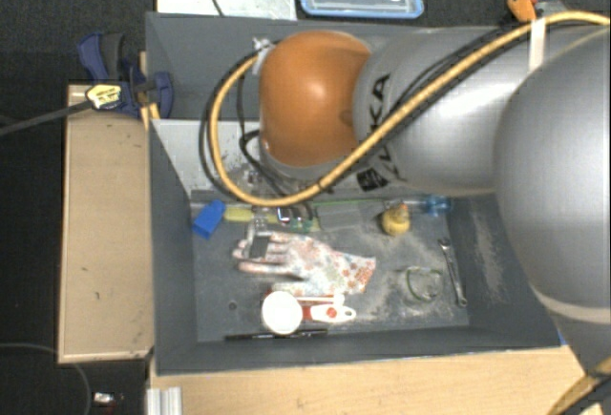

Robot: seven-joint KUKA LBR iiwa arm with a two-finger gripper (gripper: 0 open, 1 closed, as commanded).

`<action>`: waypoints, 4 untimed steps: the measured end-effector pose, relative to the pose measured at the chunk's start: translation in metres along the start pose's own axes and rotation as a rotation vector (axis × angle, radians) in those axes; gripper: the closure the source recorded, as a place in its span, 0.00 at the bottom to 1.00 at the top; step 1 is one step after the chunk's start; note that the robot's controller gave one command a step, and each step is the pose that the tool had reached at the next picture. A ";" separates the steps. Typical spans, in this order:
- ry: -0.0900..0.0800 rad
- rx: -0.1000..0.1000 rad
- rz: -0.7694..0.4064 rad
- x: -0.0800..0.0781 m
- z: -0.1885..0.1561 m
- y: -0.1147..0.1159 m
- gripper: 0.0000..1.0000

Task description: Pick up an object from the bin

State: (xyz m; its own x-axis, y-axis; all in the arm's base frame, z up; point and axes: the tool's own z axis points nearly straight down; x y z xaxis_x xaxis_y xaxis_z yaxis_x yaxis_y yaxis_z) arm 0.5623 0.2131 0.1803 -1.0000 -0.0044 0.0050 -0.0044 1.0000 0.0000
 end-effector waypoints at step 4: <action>-0.015 -0.003 -0.179 0.028 0.076 -0.084 0.00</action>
Offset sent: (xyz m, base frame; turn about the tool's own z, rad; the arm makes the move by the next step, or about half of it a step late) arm -0.0351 -0.0812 -0.1103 -0.1057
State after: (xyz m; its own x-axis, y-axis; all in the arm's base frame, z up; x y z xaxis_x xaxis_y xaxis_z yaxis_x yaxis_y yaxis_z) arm 0.5338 0.1289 0.1047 -0.9831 -0.1825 -0.0105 -0.1825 0.9832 0.0023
